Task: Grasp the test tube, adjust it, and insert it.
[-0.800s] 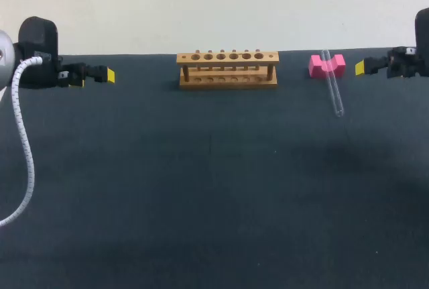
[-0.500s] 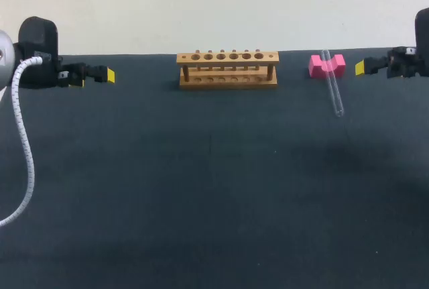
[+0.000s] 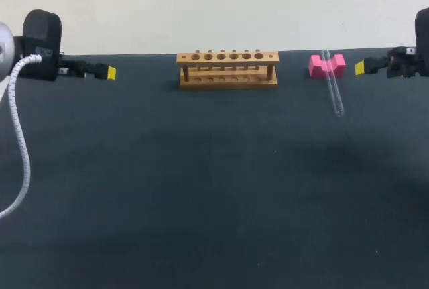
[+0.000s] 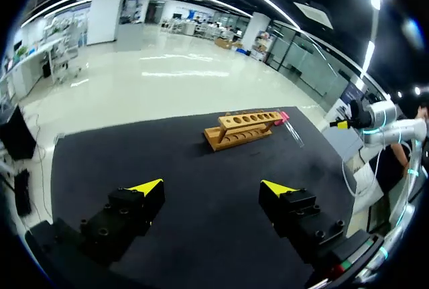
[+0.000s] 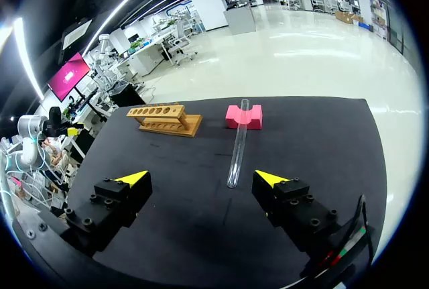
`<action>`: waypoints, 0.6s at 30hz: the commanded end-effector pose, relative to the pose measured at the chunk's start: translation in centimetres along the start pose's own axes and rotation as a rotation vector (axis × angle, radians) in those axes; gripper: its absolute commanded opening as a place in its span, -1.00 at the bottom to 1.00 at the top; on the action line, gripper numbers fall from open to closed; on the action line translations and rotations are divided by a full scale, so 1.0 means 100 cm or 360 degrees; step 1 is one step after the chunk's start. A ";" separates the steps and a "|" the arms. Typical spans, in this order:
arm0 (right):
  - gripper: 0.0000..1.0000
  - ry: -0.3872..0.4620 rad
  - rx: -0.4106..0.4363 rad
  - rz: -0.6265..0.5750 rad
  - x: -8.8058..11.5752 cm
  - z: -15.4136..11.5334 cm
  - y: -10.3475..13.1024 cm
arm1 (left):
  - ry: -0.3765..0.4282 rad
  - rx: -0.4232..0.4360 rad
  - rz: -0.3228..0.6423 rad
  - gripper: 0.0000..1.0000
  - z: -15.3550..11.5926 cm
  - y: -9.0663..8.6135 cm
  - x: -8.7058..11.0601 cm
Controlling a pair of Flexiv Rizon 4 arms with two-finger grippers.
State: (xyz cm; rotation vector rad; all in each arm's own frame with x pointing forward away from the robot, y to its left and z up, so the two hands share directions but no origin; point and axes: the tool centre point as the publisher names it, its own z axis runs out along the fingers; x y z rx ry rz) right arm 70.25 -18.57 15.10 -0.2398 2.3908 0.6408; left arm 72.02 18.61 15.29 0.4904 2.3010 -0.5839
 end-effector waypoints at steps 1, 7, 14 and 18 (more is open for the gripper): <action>1.00 0.0014 0.0002 0.0000 -0.002 -0.001 0.000 | -0.0033 0.0241 0.0111 1.00 0.016 0.021 -0.005; 1.00 0.0014 0.0002 0.0000 -0.002 -0.001 0.000 | -0.0054 0.0397 0.0310 1.00 0.027 0.036 -0.016; 1.00 0.0014 0.0002 0.0000 -0.002 -0.001 0.000 | -0.0133 0.0598 0.0531 1.00 0.043 0.045 -0.027; 1.00 0.0014 0.0002 0.0000 -0.002 -0.001 0.000 | -0.0155 0.0715 0.0617 1.00 0.054 0.050 -0.029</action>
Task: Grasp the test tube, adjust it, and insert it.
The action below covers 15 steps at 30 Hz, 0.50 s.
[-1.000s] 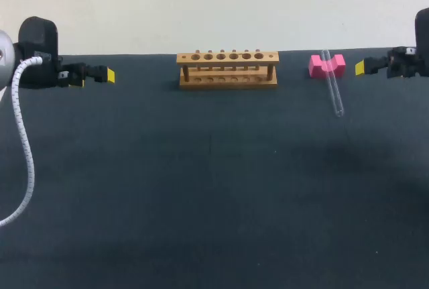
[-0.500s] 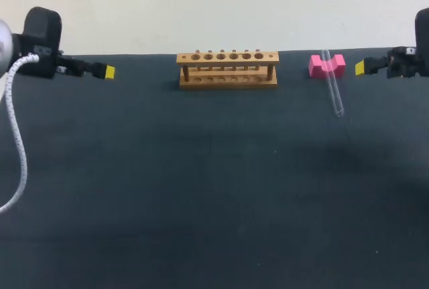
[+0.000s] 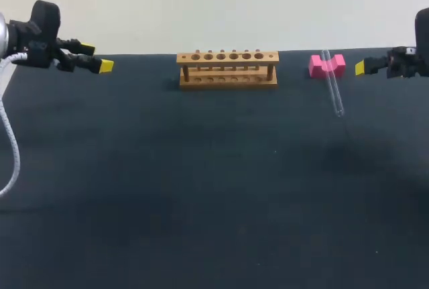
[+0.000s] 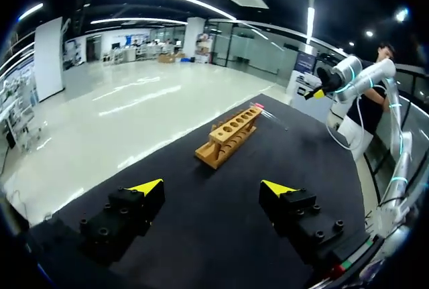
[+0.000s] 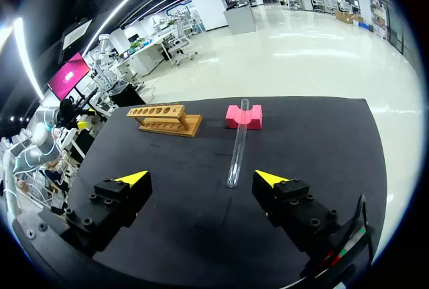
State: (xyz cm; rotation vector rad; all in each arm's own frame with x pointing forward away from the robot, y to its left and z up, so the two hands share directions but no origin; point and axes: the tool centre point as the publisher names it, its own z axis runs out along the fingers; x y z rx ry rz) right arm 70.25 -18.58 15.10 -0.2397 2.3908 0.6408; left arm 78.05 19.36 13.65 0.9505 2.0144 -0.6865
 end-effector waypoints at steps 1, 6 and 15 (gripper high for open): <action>1.00 0.0014 0.0002 0.0000 -0.002 -0.001 0.000 | -0.0090 0.0352 0.0064 1.00 0.015 0.014 0.005; 1.00 0.0014 0.0002 0.0000 -0.002 -0.001 0.000 | -0.0134 0.0476 0.0168 1.00 0.027 0.020 0.009; 1.00 0.0014 0.0002 0.0000 -0.002 -0.001 0.000 | -0.0169 0.0617 0.0400 1.00 0.052 0.027 0.013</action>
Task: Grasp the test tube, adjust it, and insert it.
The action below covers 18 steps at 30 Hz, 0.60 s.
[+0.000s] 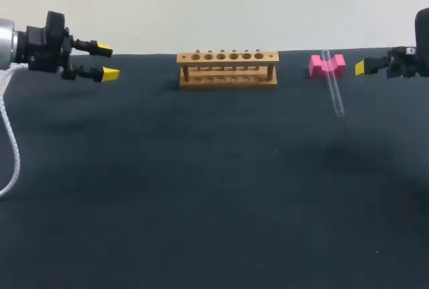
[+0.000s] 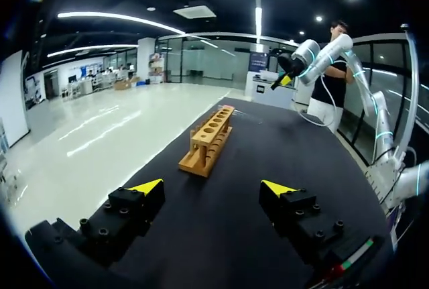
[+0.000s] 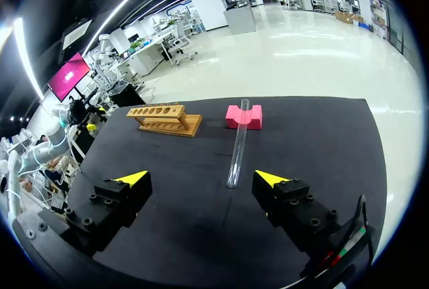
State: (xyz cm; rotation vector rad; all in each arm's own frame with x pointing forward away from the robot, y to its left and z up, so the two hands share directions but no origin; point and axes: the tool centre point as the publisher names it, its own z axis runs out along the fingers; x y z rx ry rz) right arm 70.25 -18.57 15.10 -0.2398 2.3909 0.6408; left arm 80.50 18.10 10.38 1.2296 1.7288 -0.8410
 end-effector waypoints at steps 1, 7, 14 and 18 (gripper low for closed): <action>1.00 0.0014 0.0002 0.0000 -0.002 -0.001 0.000 | -0.0027 0.0250 0.0024 1.00 0.014 0.014 0.004; 1.00 0.0014 0.0002 0.0000 -0.002 -0.001 0.000 | -0.0046 0.0263 0.0032 1.00 0.028 0.024 0.005; 1.00 0.0014 0.0002 0.0000 -0.002 -0.001 0.000 | -0.0077 0.0240 0.0014 1.00 0.042 0.032 0.000; 1.00 0.0014 0.0002 0.0000 -0.002 -0.001 0.000 | -0.0088 0.0207 -0.0016 1.00 0.043 0.033 -0.004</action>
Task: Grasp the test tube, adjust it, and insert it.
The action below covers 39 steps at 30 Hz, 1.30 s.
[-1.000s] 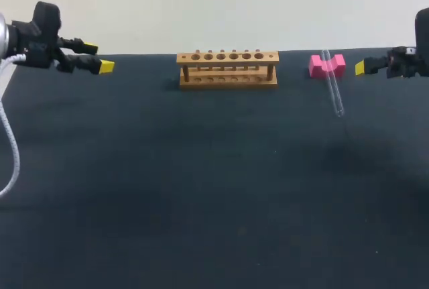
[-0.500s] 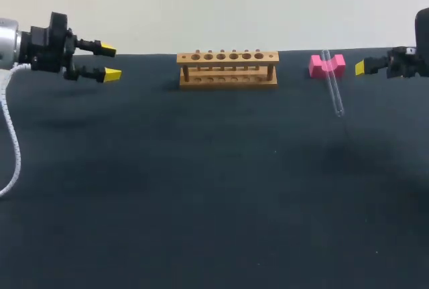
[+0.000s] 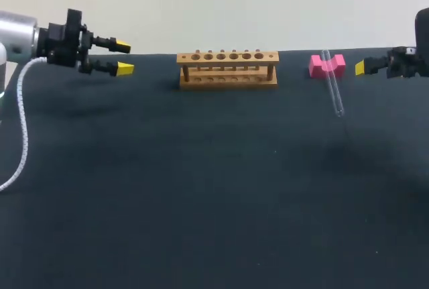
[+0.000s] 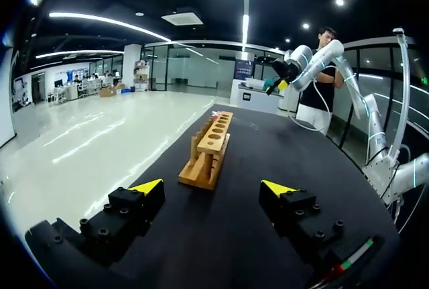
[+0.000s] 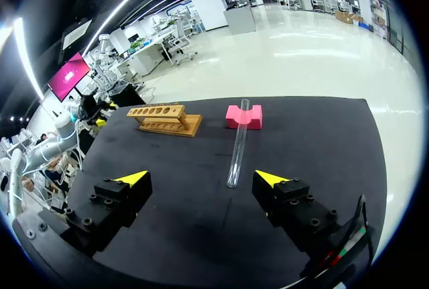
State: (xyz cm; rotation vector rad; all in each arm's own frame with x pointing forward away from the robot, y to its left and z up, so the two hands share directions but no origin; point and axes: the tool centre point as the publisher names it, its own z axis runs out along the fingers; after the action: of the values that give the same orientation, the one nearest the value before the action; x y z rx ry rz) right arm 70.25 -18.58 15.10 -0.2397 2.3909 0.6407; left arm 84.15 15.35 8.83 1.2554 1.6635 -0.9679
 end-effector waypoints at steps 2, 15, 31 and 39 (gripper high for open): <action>1.00 0.0014 0.0002 0.0000 -0.002 -0.001 0.000 | -0.0007 0.0034 -0.0018 1.00 0.002 0.005 -0.001; 1.00 0.0014 0.0002 0.0000 -0.002 -0.001 0.000 | -0.0007 0.0034 -0.0018 1.00 0.002 0.005 -0.001; 1.00 -0.0207 0.0385 -0.0080 -0.013 0.063 -0.010 | -0.0007 0.0034 -0.0018 1.00 0.002 0.005 -0.001; 1.00 -0.0375 0.0468 -0.0171 -0.016 0.079 -0.018 | -0.0007 0.0034 -0.0018 1.00 0.002 0.005 -0.001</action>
State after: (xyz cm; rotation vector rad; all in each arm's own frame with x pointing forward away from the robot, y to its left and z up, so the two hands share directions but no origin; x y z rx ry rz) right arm 76.37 -16.58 11.25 -0.2212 2.4498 0.2824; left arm 84.77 15.19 8.90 1.2581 1.6650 -0.9982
